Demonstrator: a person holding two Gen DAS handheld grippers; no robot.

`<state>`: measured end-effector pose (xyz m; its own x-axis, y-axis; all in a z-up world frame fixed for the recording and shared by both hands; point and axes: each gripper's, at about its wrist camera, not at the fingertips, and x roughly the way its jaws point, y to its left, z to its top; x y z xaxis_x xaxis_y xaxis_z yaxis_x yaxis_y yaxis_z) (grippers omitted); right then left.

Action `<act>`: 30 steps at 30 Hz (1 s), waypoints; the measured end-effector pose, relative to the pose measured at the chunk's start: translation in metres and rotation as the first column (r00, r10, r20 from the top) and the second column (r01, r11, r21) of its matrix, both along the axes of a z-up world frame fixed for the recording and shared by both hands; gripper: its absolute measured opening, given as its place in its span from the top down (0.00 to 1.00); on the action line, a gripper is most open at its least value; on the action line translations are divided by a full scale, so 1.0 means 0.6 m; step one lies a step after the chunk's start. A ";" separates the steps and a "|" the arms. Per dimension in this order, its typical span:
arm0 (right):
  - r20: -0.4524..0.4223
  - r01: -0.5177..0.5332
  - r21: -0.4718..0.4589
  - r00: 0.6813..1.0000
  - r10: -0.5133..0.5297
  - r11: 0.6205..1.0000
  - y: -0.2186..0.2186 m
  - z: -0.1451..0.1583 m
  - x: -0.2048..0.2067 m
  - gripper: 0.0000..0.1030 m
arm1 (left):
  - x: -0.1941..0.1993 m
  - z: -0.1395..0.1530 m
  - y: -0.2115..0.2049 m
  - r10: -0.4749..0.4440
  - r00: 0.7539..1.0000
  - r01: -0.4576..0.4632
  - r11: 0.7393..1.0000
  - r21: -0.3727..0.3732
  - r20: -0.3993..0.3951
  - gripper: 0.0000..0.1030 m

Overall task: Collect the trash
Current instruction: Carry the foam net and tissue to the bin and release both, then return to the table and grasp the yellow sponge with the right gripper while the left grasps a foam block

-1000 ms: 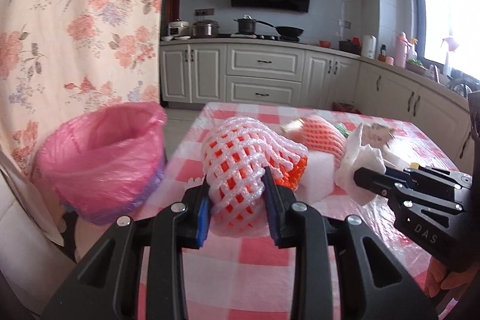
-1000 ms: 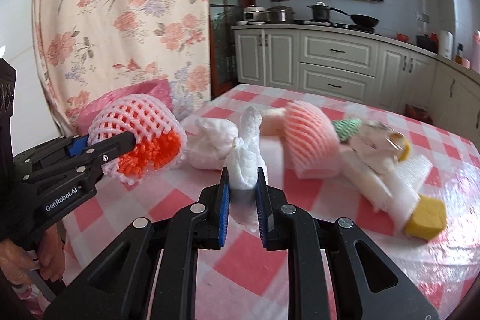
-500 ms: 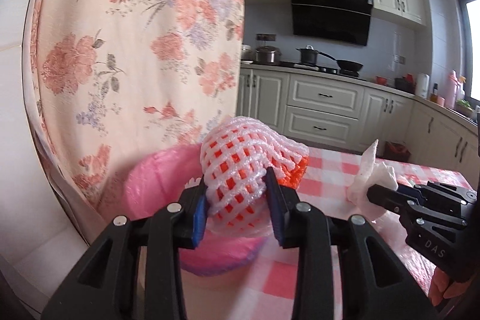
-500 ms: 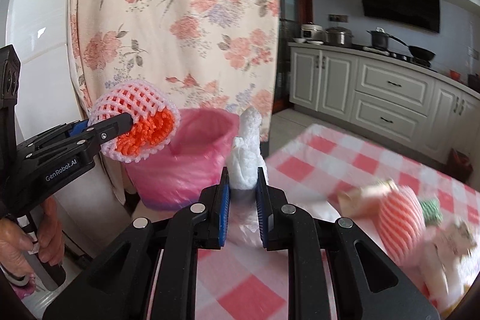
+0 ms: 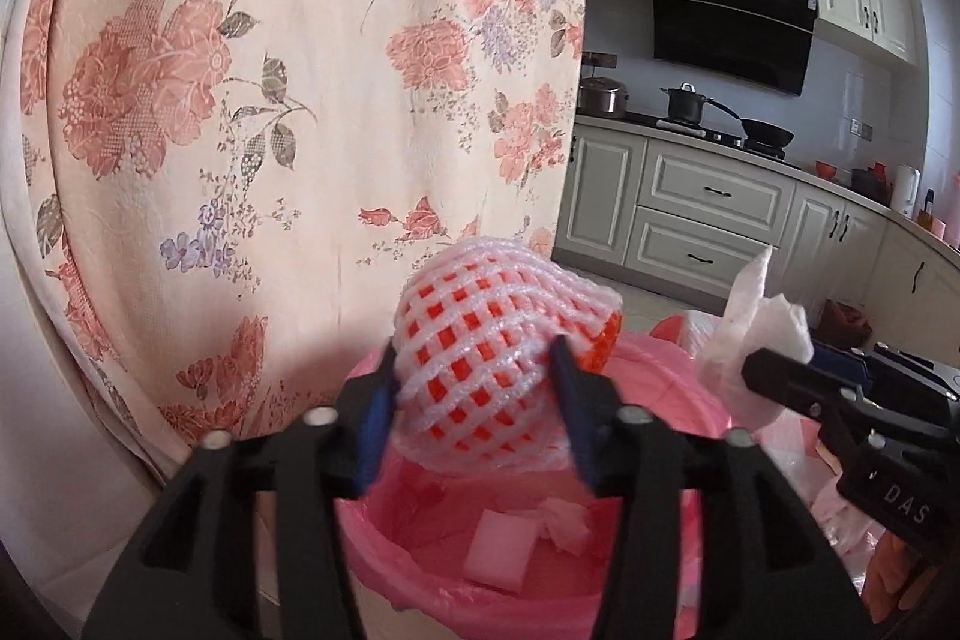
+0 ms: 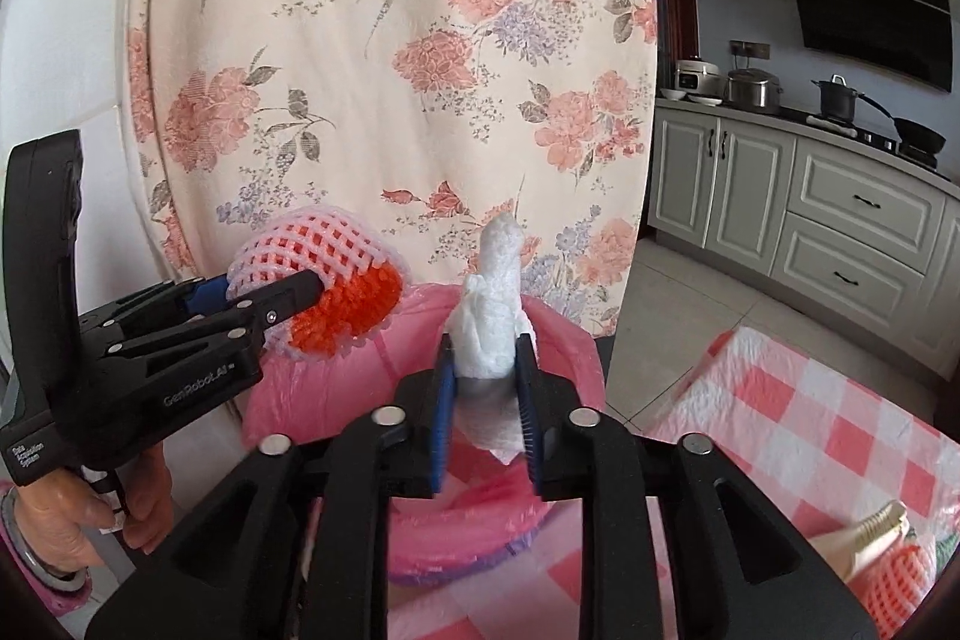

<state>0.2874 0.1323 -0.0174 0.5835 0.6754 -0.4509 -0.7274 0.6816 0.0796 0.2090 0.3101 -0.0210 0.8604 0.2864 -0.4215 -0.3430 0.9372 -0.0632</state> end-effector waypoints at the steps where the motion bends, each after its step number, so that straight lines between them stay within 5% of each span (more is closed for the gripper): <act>1: -0.004 0.001 -0.005 1.000 -0.001 1.000 0.002 -0.004 0.004 0.48 | 0.000 -0.001 0.002 0.010 1.000 -0.010 1.000 0.001 0.006 0.32; 2: -0.005 0.006 0.004 1.000 -0.006 1.000 0.001 -0.006 0.007 0.25 | -0.002 -0.002 0.004 0.024 1.000 -0.024 1.000 0.004 0.012 0.24; 3: -0.009 0.007 0.022 1.000 -0.006 1.000 -0.004 -0.008 0.008 0.22 | -0.005 -0.002 0.008 0.037 0.999 -0.037 0.999 0.004 0.019 0.23; 19: -0.017 0.117 0.028 0.993 -0.116 0.993 -0.107 -0.022 -0.043 0.23 | -0.089 -0.010 -0.015 0.103 0.994 -0.102 0.994 -0.043 0.036 0.05; 30: -0.035 0.269 -0.001 0.962 -0.269 0.963 -0.268 -0.072 -0.124 0.21 | -0.111 -0.060 -0.153 -0.044 0.999 0.043 0.998 -0.047 -0.018 0.05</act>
<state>0.2133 -0.0283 -0.0605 0.7281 0.4973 -0.4717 -0.5138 0.8515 0.1046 0.1424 0.2185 -0.0571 0.8632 0.2283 -0.4502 -0.3033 0.9475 -0.1010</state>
